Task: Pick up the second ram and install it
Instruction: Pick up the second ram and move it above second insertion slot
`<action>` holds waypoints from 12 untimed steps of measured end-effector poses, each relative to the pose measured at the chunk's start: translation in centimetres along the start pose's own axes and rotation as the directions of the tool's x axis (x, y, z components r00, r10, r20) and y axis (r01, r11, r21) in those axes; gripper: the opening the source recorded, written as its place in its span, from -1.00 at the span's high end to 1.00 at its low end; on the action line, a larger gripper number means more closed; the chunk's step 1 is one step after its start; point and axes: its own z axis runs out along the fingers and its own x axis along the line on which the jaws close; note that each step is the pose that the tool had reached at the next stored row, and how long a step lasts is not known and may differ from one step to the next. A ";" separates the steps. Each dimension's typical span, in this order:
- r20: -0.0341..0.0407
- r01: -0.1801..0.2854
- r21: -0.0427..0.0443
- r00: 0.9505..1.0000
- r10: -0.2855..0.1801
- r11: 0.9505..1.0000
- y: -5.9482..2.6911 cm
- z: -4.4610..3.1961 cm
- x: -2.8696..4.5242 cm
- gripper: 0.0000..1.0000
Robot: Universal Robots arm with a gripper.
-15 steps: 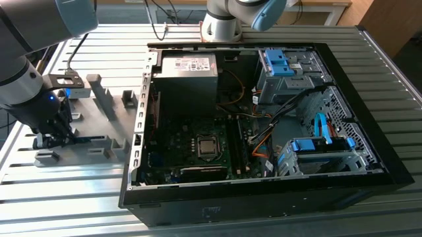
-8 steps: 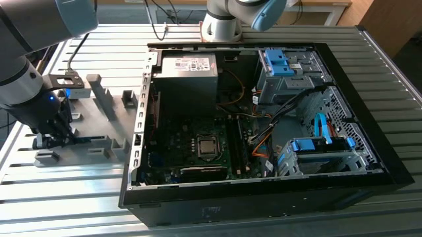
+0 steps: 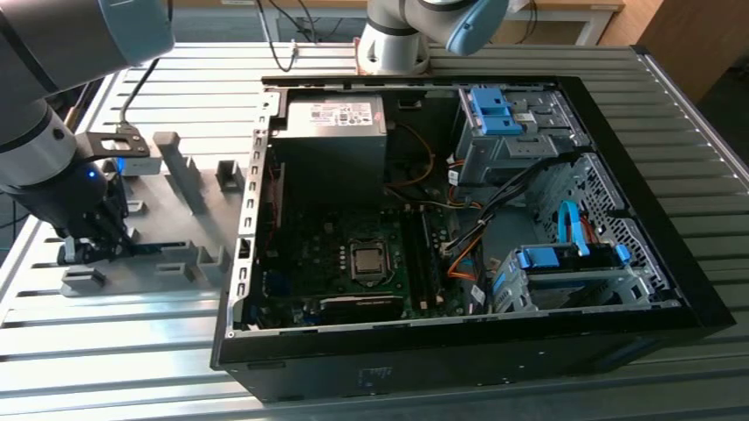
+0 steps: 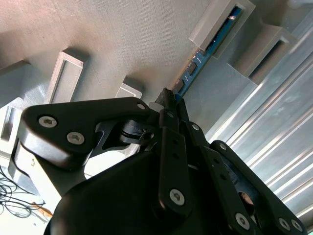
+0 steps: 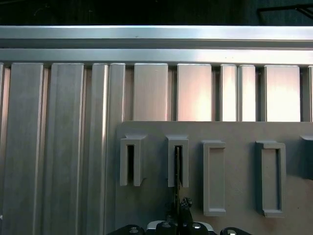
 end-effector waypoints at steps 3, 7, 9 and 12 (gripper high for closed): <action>0.000 0.000 0.000 1.000 0.000 1.000 0.00 -0.10 0.00 0.72; 0.000 0.000 0.000 1.000 0.000 1.000 0.00 -0.44 0.00 0.72; 0.000 0.000 0.000 1.000 0.000 1.000 0.00 -0.62 0.00 0.72; 0.000 0.000 0.000 1.000 0.000 1.000 0.00 -0.87 -0.01 0.72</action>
